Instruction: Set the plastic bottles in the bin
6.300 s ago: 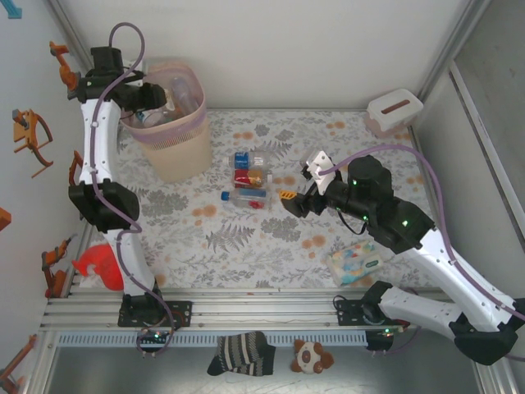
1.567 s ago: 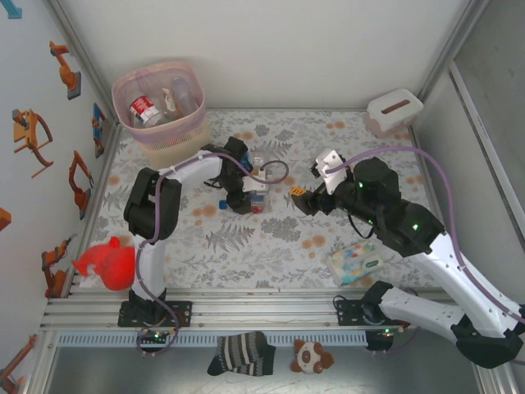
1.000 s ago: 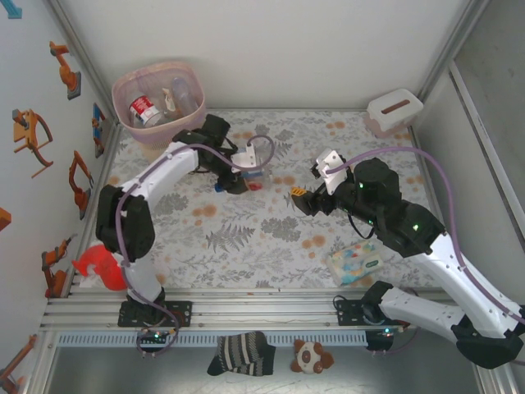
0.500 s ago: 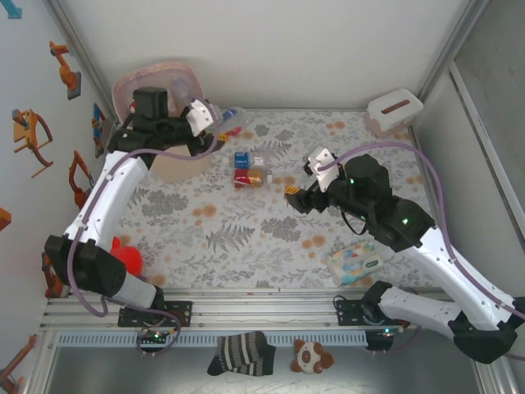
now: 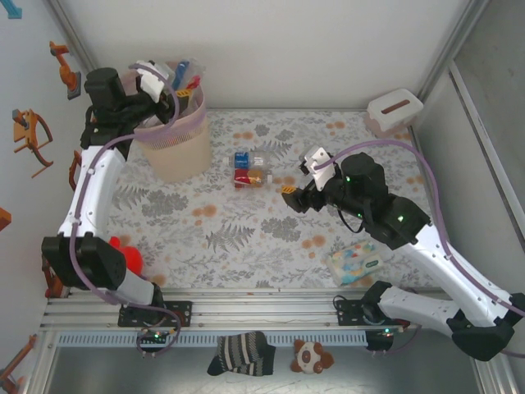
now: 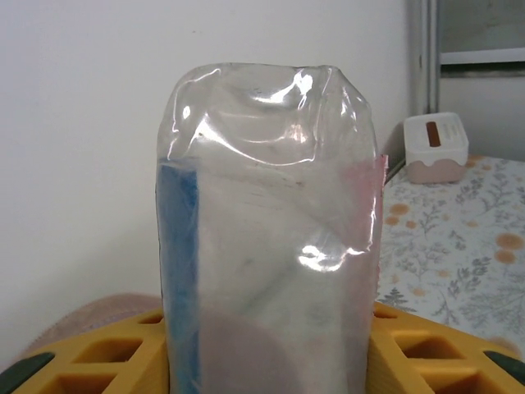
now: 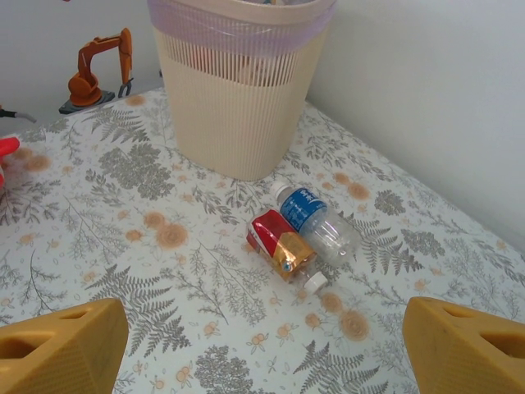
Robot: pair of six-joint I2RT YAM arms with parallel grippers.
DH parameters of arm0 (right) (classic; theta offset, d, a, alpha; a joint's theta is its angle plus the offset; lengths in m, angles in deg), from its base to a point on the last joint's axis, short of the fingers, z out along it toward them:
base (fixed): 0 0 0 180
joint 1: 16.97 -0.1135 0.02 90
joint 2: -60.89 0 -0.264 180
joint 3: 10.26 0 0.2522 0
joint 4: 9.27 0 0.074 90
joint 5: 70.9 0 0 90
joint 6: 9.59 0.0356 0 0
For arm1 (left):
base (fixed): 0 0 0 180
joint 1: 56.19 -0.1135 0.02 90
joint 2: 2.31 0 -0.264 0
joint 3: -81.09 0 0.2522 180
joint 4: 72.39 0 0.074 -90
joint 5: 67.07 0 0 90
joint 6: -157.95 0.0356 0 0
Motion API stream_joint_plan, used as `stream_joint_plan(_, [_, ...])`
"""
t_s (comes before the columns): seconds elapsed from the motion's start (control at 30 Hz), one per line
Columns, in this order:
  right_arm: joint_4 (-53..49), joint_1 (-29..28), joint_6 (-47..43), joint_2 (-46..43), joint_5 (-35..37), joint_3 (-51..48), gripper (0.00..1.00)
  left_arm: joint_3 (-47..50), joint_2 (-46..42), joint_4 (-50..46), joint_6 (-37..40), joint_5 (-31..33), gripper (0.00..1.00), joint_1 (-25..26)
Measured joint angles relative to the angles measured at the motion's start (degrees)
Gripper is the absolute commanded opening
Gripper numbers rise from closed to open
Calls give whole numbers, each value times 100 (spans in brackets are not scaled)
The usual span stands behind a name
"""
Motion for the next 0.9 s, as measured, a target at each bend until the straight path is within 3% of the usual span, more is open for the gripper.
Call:
stream_joint_plan(0.4, [0,0,15,0,-20,0,86,-487,1163,-85,-411,116,47,-205])
stream_joint_plan(0.9, [0,0,15,63,-24,2,86,72,896,-494,-98,-61,53,-363])
